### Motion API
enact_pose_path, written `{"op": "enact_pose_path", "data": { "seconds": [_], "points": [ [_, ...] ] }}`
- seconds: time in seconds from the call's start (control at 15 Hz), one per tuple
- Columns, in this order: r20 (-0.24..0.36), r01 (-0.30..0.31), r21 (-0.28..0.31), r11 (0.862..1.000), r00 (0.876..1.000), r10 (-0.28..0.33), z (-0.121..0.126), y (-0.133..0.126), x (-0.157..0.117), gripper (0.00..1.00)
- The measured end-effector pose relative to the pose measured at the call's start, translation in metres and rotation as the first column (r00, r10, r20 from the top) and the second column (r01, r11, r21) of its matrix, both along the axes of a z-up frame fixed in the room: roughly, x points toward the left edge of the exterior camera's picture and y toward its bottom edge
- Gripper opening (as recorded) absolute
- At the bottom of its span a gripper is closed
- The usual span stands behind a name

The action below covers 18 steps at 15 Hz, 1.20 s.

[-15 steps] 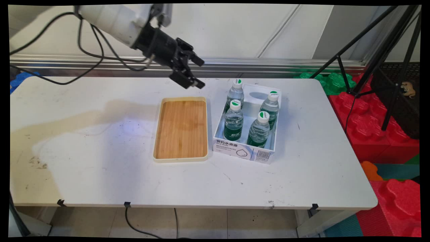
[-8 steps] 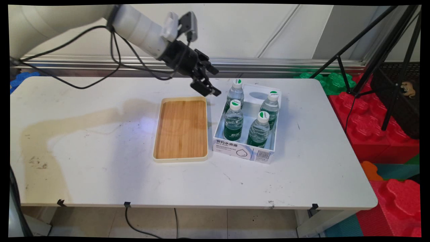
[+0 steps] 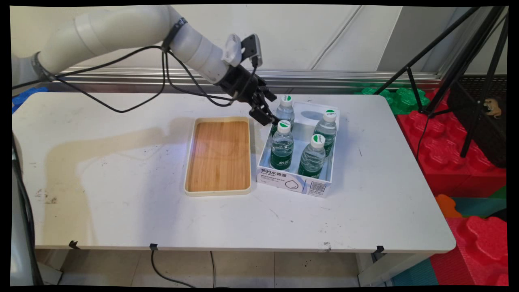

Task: Pick up the green bottle from the white box

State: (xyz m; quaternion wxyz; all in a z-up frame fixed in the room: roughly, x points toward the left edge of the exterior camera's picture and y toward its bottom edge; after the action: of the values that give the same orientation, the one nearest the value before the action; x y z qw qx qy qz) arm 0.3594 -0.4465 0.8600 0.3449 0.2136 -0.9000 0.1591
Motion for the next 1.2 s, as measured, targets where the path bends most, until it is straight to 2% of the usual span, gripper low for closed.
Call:
{"op": "enact_pose_path", "data": {
  "seconds": [0.47, 0.93, 1.0, 1.2],
  "points": [
    [-0.006, -0.004, 0.024, 1.000, 1.000, 0.004, -0.026, -0.025, -0.016, 1.00],
    [-0.011, 0.016, 0.032, 0.999, 1.000, -0.015, -0.038, -0.038, -0.024, 1.00],
    [-0.014, 0.020, 0.032, 0.999, 1.000, -0.020, -0.039, -0.040, -0.025, 0.00],
    [-0.021, 0.028, 0.032, 0.999, 0.999, -0.028, -0.039, -0.043, -0.027, 0.00]
  ]
}}
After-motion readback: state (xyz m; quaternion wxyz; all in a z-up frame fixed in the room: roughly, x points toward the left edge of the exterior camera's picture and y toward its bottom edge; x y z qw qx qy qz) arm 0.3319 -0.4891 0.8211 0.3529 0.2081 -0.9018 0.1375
